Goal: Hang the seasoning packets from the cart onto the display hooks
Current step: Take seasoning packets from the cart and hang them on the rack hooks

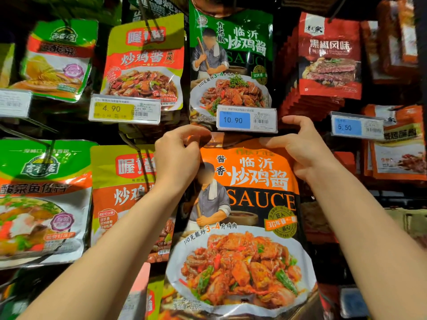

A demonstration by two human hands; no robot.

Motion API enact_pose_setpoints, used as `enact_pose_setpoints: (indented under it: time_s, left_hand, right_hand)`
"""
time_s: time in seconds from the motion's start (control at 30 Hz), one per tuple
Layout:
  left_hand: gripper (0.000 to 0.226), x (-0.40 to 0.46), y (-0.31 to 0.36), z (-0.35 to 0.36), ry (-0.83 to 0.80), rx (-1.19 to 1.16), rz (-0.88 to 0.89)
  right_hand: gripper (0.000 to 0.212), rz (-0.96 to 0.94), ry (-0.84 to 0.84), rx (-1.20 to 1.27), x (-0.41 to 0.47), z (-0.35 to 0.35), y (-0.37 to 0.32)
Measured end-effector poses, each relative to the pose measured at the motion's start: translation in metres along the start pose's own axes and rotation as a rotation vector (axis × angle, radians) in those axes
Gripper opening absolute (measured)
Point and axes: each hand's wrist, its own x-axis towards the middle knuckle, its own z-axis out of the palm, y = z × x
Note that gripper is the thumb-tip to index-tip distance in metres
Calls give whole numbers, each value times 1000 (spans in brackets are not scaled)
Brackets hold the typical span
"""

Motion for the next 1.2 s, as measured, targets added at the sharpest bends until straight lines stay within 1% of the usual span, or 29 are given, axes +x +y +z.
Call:
enact_pose_setpoints:
  time_s: [0.2,0.27,0.37,0.47,0.53,0.6,0.63,0.67,0.73,0.77,0.8,0.87,0.97,1.03,1.1,1.2]
  left_hand:
    - [33,2,-5,2,-16,32,-9]
    - [33,-3,-14,3,-30,33,-9]
    - [33,-6,-26,5,-35,25,-18]
    - [33,-5,-32,9,-65,70,-19]
    - [34,-10,-33,8,-112,71,3]
    - [31,-26,-34,-1,-167,22,-17]
    - [31,-38,-34,-9,-222,-34,-42]
    - [43,-53,-36,-18,-308,-95,-73]
    - [82,-82,-38,-33,-491,-123,-106]
    - [95,-92,-40,-36,-525,-100,-95]
    - [101,-95,-43,-36,-526,-72,-80]
    - [108,-90,-46,-29,-494,-5,-91]
    - [115,-72,-52,-17,-503,50,-193]
    - [109,-67,-59,-9,-523,90,-213]
    - [102,-69,-63,-3,-543,200,-207]
    - [99,-77,-64,2,-550,375,-207]
  right_hand:
    - [74,24,-16,-3,8,2,7]
    - [74,-8,-18,-37,8,4,17]
    - [77,-68,26,-82,12,6,32]
    - [84,-112,95,-204,14,10,41]
    - [78,-182,141,-334,3,10,46]
    - [69,-290,155,-450,-24,6,55]
    - [72,-333,140,-482,-43,3,61]
    - [77,-349,105,-507,-65,-1,67]
    - [86,-323,20,-520,-103,-6,83]
    - [87,-306,-5,-506,-111,-8,90]
    - [86,-286,-8,-481,-113,-8,95]
    - [87,-231,-16,-473,-103,-6,99]
    - [94,-166,-33,-551,-75,-1,105]
    - [97,-124,-49,-594,-63,3,115]
    - [95,-89,-64,-602,-58,8,127]
    - [89,-80,-48,-647,-63,15,136]
